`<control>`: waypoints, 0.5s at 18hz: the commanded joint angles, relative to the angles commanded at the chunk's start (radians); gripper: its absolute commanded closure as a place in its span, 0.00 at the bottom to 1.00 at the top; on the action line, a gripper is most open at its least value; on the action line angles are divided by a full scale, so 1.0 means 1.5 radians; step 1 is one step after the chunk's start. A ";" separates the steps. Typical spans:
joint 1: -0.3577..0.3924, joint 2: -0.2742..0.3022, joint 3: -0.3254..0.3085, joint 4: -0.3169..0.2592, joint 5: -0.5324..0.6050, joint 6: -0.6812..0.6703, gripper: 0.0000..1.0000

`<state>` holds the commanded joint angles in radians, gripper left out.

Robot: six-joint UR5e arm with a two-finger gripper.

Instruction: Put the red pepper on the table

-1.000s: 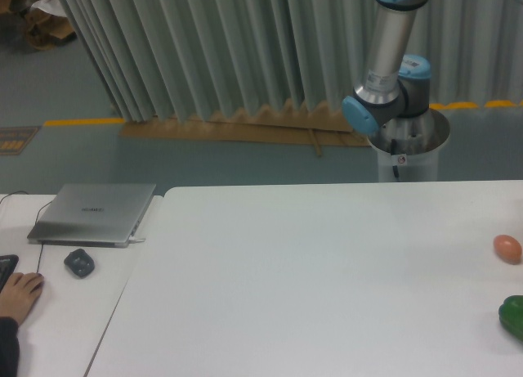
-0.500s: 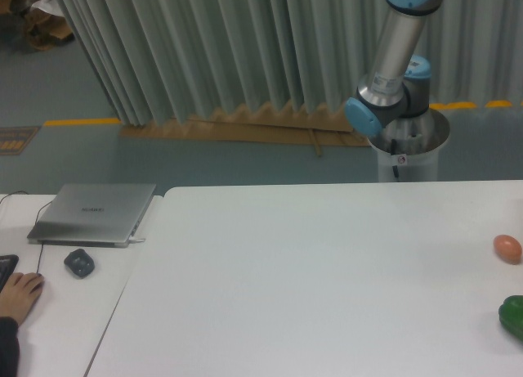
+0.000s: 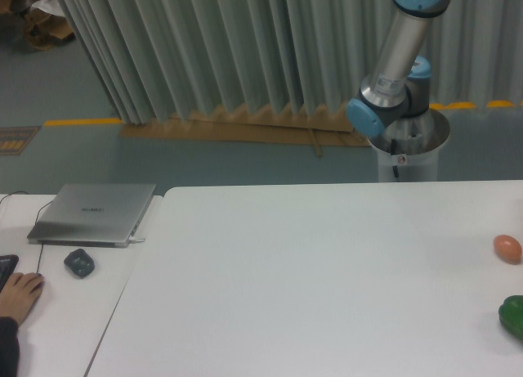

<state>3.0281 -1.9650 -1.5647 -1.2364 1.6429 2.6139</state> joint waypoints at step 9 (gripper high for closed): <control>-0.002 -0.004 -0.003 0.000 0.002 -0.021 0.36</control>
<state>3.0250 -1.9711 -1.5693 -1.2364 1.6460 2.5818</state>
